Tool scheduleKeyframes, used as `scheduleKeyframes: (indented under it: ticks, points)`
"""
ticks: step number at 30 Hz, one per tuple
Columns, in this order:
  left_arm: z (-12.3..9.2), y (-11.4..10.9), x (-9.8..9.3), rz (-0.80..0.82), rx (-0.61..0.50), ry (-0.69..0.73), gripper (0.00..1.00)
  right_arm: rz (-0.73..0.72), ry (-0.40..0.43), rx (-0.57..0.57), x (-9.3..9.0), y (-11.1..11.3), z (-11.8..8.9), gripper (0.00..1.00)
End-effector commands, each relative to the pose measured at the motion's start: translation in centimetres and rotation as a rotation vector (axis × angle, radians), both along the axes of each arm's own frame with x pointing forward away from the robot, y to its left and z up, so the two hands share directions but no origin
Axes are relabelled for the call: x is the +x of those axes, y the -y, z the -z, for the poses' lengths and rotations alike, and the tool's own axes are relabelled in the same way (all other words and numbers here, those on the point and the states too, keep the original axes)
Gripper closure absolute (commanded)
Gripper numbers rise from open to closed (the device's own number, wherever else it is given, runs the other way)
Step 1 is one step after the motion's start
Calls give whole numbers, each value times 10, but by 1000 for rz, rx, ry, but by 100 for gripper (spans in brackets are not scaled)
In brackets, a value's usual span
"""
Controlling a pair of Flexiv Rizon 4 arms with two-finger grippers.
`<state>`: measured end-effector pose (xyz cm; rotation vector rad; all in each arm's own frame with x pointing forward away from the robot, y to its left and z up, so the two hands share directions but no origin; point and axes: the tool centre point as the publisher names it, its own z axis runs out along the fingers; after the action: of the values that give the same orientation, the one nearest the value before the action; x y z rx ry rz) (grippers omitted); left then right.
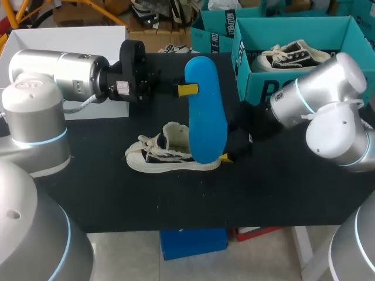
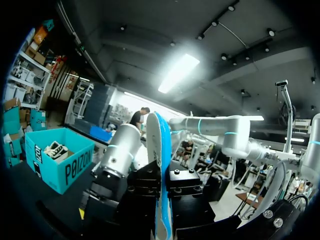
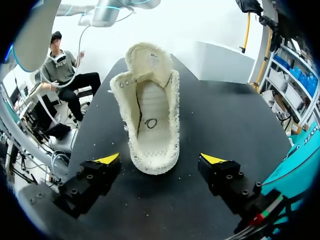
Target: Take the shoe out of the shoebox, open the shoe tongue, remove and reinsert the insole, then place the shoe into the shoebox
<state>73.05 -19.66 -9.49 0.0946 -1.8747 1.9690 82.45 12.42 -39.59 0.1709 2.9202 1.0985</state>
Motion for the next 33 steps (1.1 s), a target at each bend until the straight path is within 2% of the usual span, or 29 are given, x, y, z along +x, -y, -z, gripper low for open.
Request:
scheduleKeyframes:
  ticks: [1,9,17,33]
  points:
    - [1,1,-1,-5,0,1,100,-20,-40,-280,5,-5,-10,0]
    - [1,1,-1,-5,0,1,100,-87,-48,-433,12,-14,-19,0]
    - [1,1,-1,-5,0,1,100,-116,-40,-528,15,-19,-26,0]
    - [1,1,-1,-5,0,1,100,-151,-31,-606,17,-31,-31,0]
